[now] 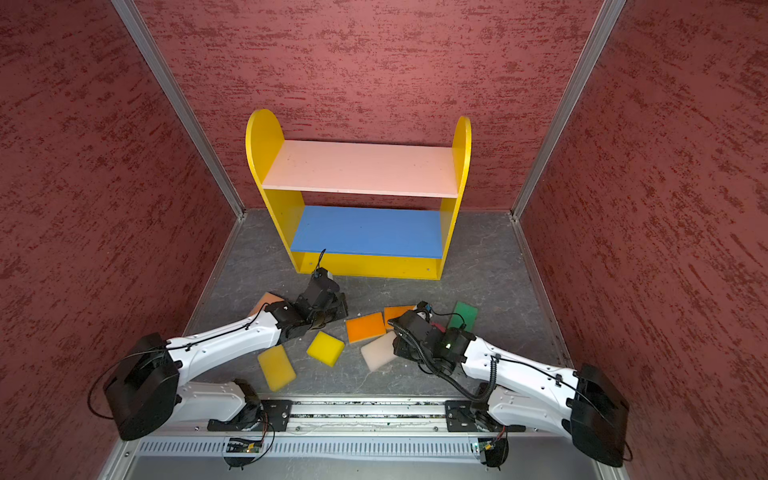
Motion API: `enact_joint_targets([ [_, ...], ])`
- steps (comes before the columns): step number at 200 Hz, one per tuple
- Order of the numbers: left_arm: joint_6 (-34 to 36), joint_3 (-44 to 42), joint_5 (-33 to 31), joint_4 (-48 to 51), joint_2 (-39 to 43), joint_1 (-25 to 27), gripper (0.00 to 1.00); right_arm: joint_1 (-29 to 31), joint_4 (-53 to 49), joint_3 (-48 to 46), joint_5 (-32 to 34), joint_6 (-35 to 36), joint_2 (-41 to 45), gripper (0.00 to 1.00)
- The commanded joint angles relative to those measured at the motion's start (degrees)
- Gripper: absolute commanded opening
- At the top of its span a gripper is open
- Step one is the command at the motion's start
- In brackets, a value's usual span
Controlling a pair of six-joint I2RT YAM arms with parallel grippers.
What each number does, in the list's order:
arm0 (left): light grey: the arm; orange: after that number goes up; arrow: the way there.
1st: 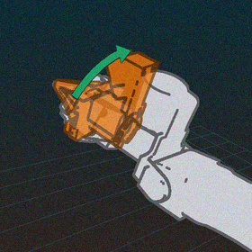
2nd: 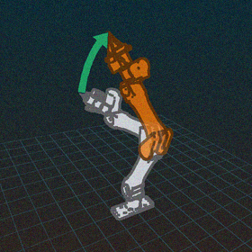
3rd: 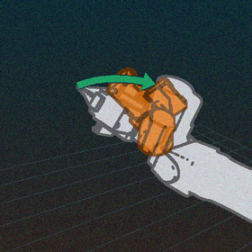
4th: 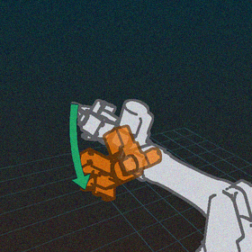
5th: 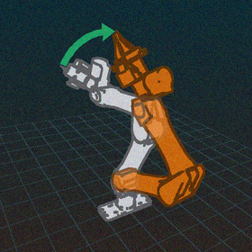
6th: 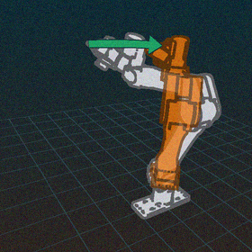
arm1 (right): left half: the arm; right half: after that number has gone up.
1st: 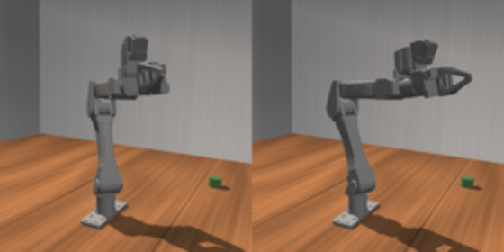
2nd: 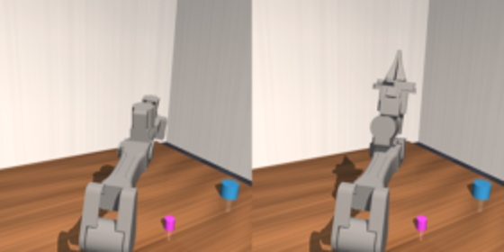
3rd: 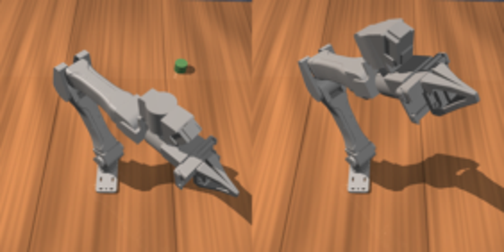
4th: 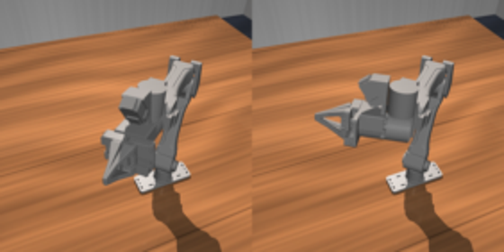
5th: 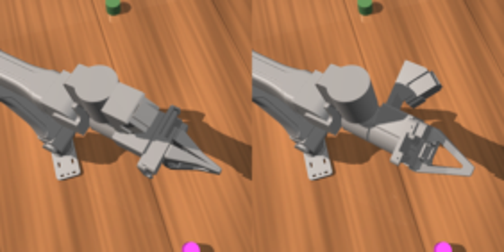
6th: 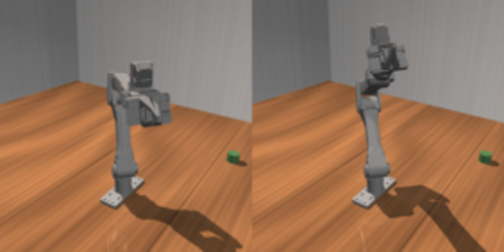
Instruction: Place and organize the cleaning sponges onto the shelf
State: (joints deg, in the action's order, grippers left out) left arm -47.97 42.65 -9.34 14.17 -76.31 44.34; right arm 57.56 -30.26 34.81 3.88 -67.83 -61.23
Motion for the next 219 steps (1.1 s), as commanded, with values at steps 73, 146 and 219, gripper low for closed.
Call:
enact_joint_targets([
  [73, 4.37, 3.66, 3.09, -4.0, -5.93, 0.66, 0.07, 0.02, 7.06, -0.97, -3.85, -5.17, -8.46, 0.55],
  [146, 6.12, 6.91, 4.61, -2.85, -9.47, 0.66, 0.07, -3.79, 10.2, -0.12, -4.32, -0.5, -12.04, 0.35],
  [219, 7.07, 10.37, 4.33, -2.13, -11.51, 0.63, 0.07, -8.53, 10.74, -1.33, -4.03, 1.91, -11.33, 0.13],
])
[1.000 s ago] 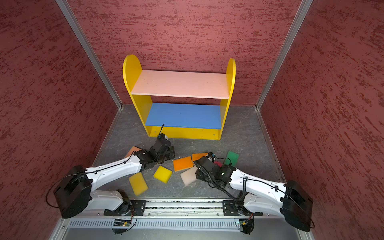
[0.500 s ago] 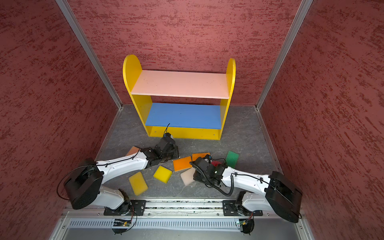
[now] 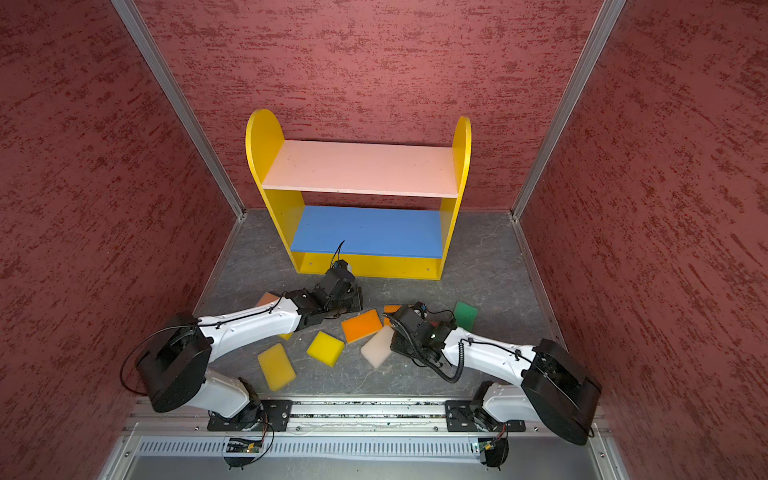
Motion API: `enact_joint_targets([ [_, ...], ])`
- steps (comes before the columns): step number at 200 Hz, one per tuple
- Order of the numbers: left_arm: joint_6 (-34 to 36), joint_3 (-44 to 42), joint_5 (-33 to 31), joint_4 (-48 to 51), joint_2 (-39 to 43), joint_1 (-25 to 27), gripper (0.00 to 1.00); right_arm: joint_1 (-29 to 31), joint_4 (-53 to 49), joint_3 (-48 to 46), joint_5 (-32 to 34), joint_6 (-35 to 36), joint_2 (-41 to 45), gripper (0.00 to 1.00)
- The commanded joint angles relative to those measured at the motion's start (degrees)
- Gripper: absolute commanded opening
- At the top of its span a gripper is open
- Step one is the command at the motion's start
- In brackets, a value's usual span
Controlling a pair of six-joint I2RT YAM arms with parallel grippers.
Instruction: Place and organize the cleaning sponges onto the shelf
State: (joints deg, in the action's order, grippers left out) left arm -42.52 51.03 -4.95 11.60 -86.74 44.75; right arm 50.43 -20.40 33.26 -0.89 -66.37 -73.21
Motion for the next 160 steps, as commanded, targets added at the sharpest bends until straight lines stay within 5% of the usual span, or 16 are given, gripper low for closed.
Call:
enact_joint_targets([
  [1, 1.64, 2.03, -0.11, 0.45, -1.16, 0.19, 0.07, -1.44, 0.93, 0.23, 0.77, 0.49, 0.67, 0.13],
  [23, 1.89, 2.32, -0.01, 0.47, -1.34, 0.21, 0.07, -2.85, 2.02, 0.18, 0.91, 1.92, 0.58, 0.15],
  [48, 2.0, 2.57, -0.19, 0.83, -1.7, 0.24, 0.12, -4.44, 3.92, 1.4, -0.8, 3.88, -2.13, 0.35],
  [71, 2.2, 2.93, 0.18, 1.17, -1.91, 0.18, 0.08, -4.56, 5.62, 3.72, -2.54, 5.85, -5.94, 0.37],
  [128, 2.99, 4.78, 0.25, 2.0, -2.77, 0.16, 0.06, -4.56, 5.22, 6.12, -3.66, 8.44, -7.97, 0.0],
  [160, 3.83, 5.13, 0.09, 2.79, -1.53, 0.08, 0.09, -4.9, 0.81, 9.7, -2.03, 12.28, -5.69, 0.0],
])
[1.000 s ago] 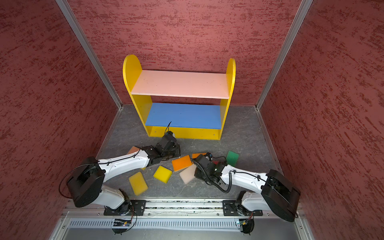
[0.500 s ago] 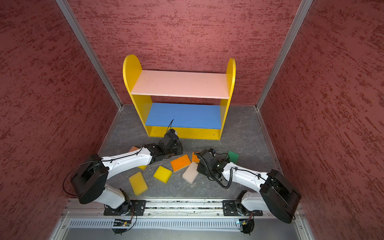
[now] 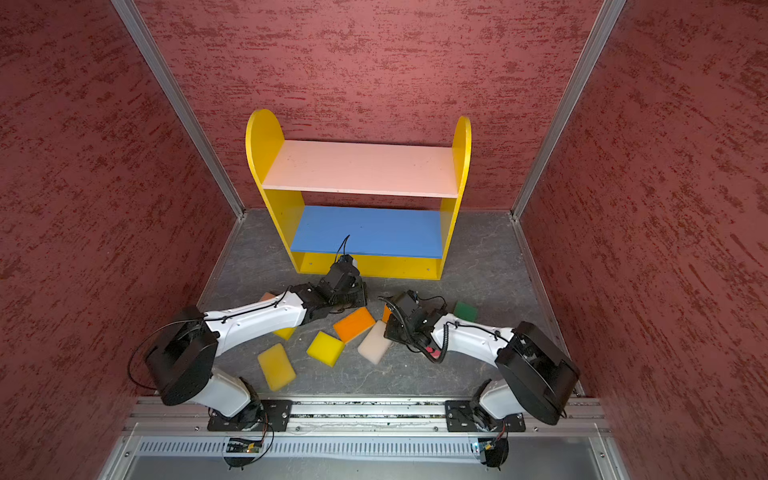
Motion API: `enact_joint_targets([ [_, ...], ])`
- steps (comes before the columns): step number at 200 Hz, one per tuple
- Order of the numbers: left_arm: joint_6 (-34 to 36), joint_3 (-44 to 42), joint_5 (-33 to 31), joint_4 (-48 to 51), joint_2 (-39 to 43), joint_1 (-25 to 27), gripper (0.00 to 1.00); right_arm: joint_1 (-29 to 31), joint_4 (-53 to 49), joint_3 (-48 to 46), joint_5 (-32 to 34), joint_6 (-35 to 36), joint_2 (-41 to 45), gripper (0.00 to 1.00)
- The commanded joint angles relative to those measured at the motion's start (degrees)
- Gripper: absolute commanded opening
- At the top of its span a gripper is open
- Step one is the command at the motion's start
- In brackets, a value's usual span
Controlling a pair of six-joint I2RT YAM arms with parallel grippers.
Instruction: Place and organize the cleaning sponges onto the shelf
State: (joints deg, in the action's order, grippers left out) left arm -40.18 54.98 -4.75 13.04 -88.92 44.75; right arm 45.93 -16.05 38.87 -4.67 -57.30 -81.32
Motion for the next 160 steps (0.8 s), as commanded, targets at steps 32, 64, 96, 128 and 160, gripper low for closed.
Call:
enact_joint_targets([
  [32, 1.78, 0.61, 0.85, 2.22, 3.85, -1.84, 0.19, -1.86, -7.14, 11.1, 3.3, 10.23, 2.21, 0.0],
  [64, 0.41, -1.69, 8.42, 1.42, 7.24, -7.27, 0.27, -4.86, -6.0, 17.96, 2.64, 18.88, -2.39, 0.0],
  [96, -1.35, -7.4, 11.12, -1.36, 14.92, -9.03, 0.57, -5.16, -3.11, 24.16, -1.43, 25.4, -9.47, 0.0],
  [128, -3.66, -12.11, 9.79, -2.09, 21.23, -8.18, 0.61, -5.15, 1.54, 27.82, -5.64, 27.98, -13.28, 0.0],
  [160, -6.55, -15.52, 7.07, 0.69, 23.39, -8.48, 0.61, -5.15, 6.09, 28.5, -9.14, 31.31, -13.81, 0.0],
])
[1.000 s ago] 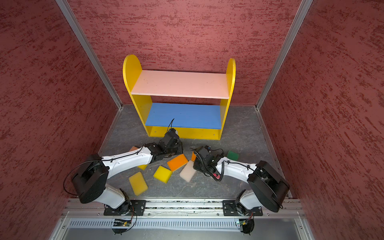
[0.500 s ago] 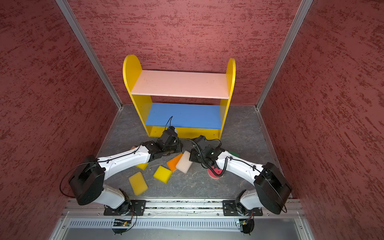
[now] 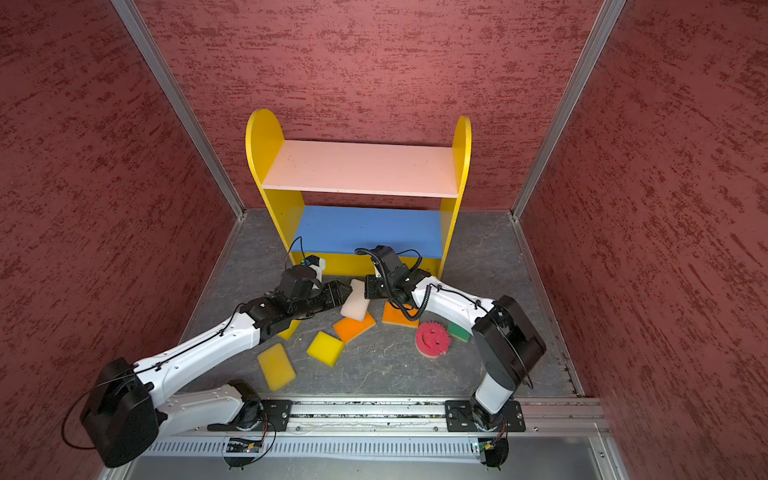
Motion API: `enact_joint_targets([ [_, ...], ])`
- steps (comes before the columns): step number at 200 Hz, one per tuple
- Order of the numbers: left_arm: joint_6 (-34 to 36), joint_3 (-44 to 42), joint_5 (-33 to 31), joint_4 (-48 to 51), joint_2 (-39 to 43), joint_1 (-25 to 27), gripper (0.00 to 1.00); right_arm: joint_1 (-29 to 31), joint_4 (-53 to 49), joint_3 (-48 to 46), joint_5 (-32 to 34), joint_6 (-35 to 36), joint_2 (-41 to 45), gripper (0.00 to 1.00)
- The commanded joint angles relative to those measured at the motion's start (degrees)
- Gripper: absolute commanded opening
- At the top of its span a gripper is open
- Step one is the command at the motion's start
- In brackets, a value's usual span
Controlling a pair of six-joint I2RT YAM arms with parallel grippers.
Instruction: Place and organize the cleaning sponges onto the shelf
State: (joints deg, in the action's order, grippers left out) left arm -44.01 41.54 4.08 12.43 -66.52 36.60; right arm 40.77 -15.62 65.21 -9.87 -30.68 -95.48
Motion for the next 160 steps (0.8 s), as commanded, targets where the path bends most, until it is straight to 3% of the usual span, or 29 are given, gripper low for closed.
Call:
enact_joint_targets([
  [1, -2.74, -2.17, -1.82, 1.34, 1.06, -0.36, 0.61, 0.01, 5.76, 2.14, -3.93, 4.8, 0.28, 0.0],
  [41, -2.77, -3.71, -1.9, 0.06, 1.52, -0.09, 0.62, -0.04, 8.53, 3.27, -8.45, 8.18, -1.34, 0.0],
  [67, -6.98, -5.28, -2.49, -2.65, -0.07, 0.05, 0.58, 0.01, 10.72, 3.12, -10.24, 8.96, -0.38, 0.0],
  [77, -8.55, -6.38, -2.54, -4.84, -0.34, -0.04, 0.51, 0.01, 11.4, 2.38, -10.89, 9.43, 0.55, 0.0],
  [98, -11.03, -6.62, -4.05, -6.4, 0.12, 0.03, 0.24, 0.01, 12.54, -0.06, -10.42, 10.15, 2.02, 0.0],
  [137, -10.17, -3.94, -5.91, -3.9, 1.02, 0.3, 0.01, 0.03, 16.4, -3.68, -11.5, 8.83, 1.32, 0.0],
  [152, -9.99, -4.05, -7.42, -2.56, 1.75, 0.15, 0.0, 0.03, 18.39, -4.36, -11.47, 7.94, 0.36, 0.0],
  [160, -9.98, -4.35, -8.04, -2.0, 2.29, -0.02, 0.0, 0.01, 19.36, -4.52, -11.84, 7.58, -0.03, 0.09],
])
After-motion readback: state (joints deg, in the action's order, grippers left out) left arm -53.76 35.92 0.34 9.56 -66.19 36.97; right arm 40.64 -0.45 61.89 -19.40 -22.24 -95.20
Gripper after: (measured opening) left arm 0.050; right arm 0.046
